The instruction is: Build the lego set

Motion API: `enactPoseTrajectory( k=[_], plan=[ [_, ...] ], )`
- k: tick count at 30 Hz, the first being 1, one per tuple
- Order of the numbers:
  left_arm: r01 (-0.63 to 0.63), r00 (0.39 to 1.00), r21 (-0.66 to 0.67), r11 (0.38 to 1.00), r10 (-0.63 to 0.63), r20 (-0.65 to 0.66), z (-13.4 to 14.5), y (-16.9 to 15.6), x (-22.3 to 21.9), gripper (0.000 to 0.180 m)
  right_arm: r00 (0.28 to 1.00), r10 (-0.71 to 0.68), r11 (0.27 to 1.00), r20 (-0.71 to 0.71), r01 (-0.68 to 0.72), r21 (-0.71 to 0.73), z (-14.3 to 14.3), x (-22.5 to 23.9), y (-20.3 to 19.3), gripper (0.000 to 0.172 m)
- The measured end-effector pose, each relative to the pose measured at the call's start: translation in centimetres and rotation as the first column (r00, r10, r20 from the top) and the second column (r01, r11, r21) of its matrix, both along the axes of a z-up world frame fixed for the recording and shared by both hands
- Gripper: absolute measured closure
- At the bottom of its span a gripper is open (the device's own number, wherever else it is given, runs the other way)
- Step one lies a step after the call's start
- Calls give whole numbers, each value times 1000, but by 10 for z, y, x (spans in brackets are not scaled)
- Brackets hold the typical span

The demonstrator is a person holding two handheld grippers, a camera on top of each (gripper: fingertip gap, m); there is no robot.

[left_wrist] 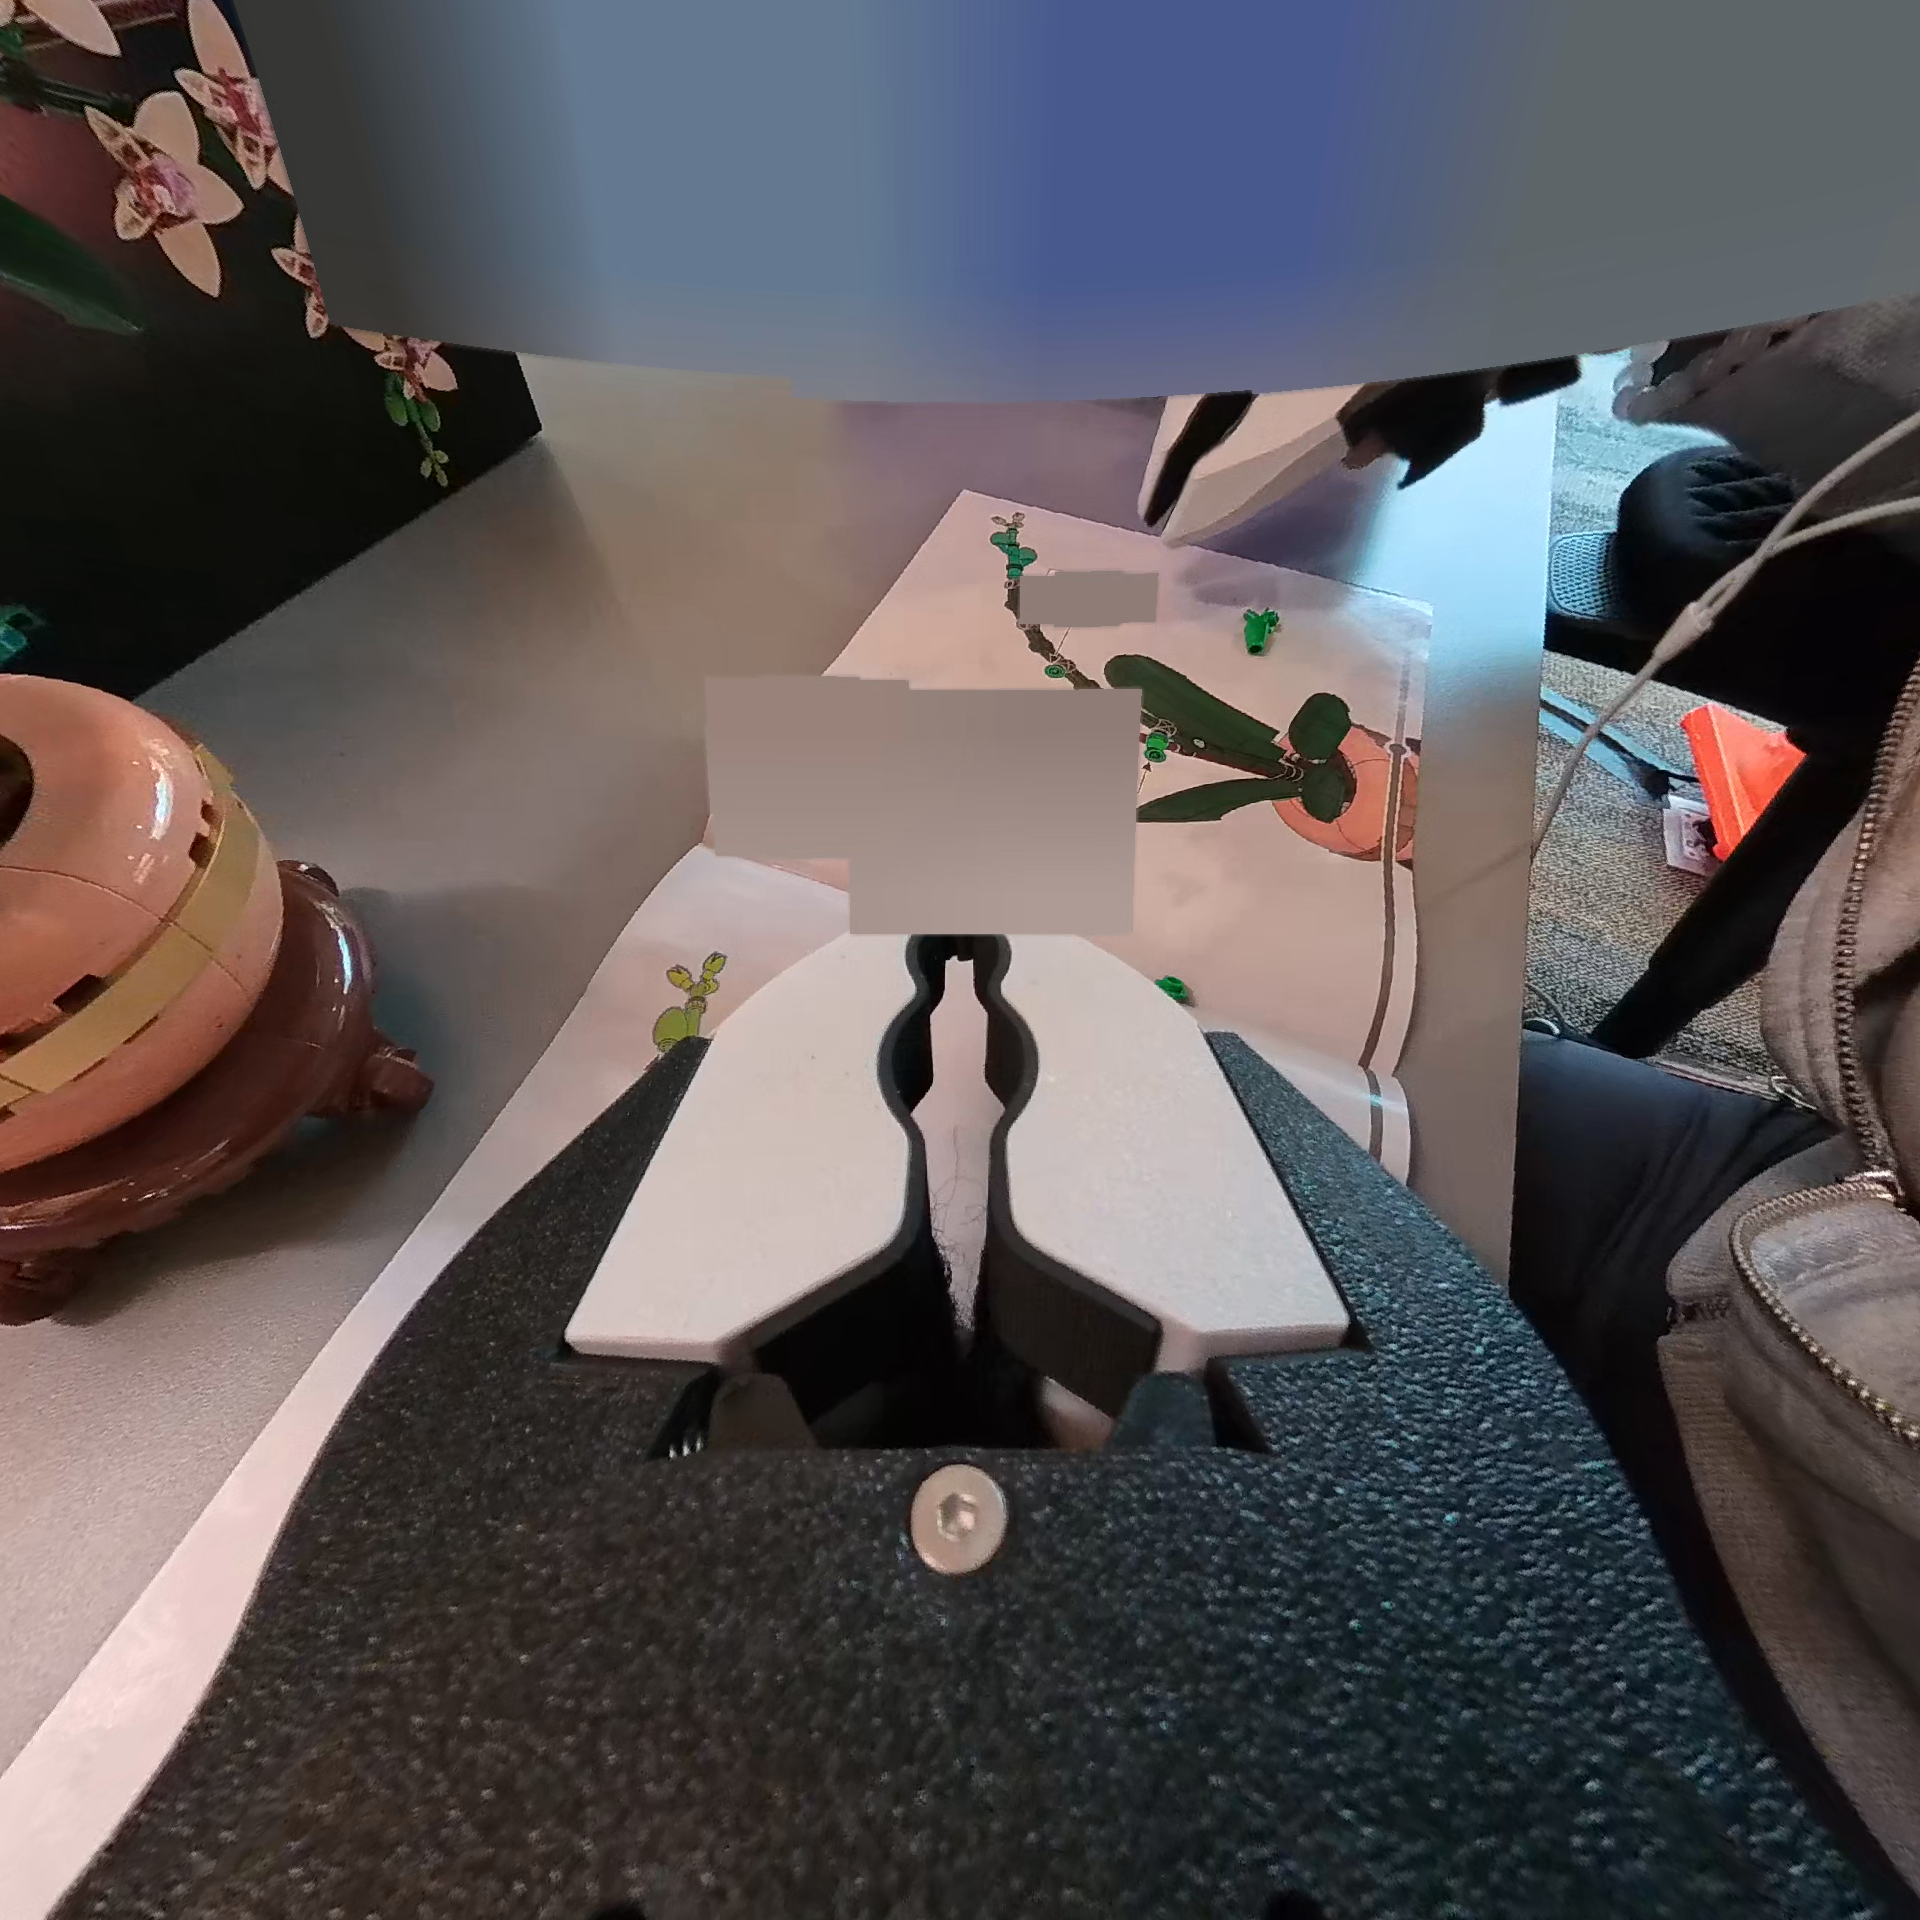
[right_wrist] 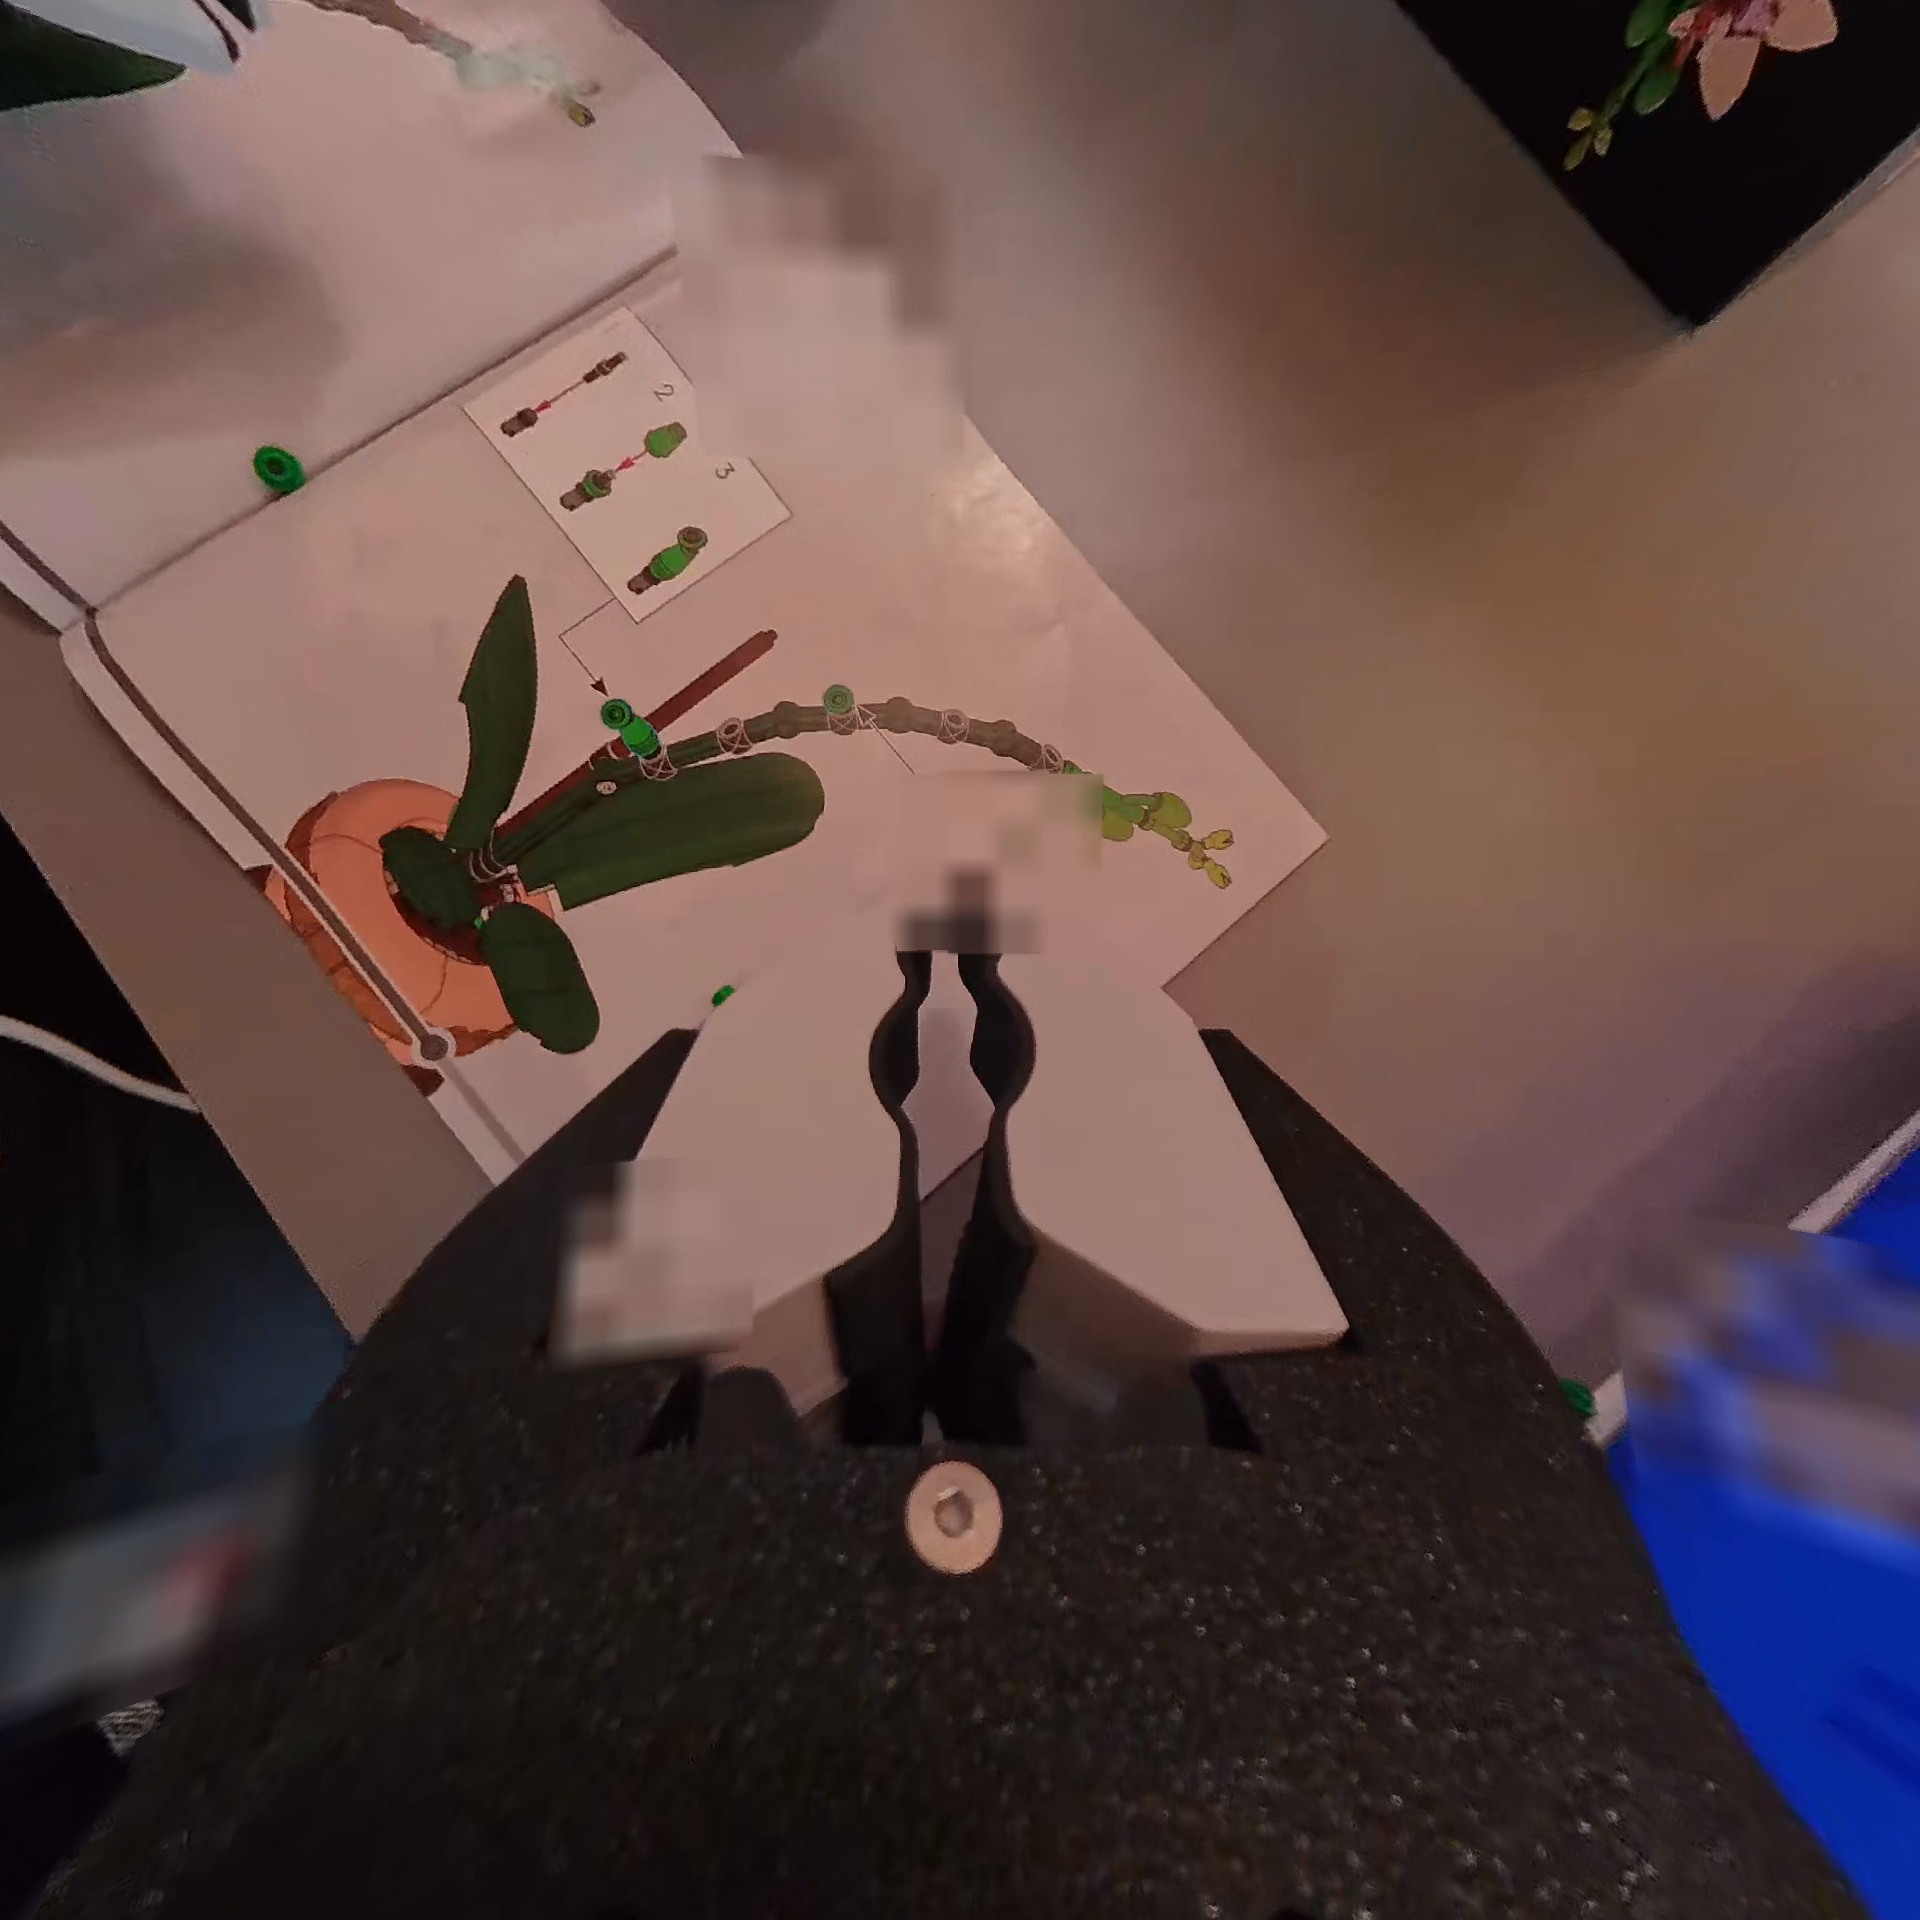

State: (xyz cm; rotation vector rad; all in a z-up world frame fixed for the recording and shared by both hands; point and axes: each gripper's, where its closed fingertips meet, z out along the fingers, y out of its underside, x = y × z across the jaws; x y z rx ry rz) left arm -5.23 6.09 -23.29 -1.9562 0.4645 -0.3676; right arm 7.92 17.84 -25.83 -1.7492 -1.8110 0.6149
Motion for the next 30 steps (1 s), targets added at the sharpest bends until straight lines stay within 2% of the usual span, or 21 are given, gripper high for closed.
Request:
enactPoseTrajectory(
  k=[7,30],
  plan=[
    [-2,1000,-3,1000,2,10,0,0,-1,177,995,-23,999,100,21,24,-21,4,2,172],
    [0,1000,-34,999,1,29,-2,1,-1,177,994,-36,999,100,37,-7,-21,4,2,172]
  ],
)
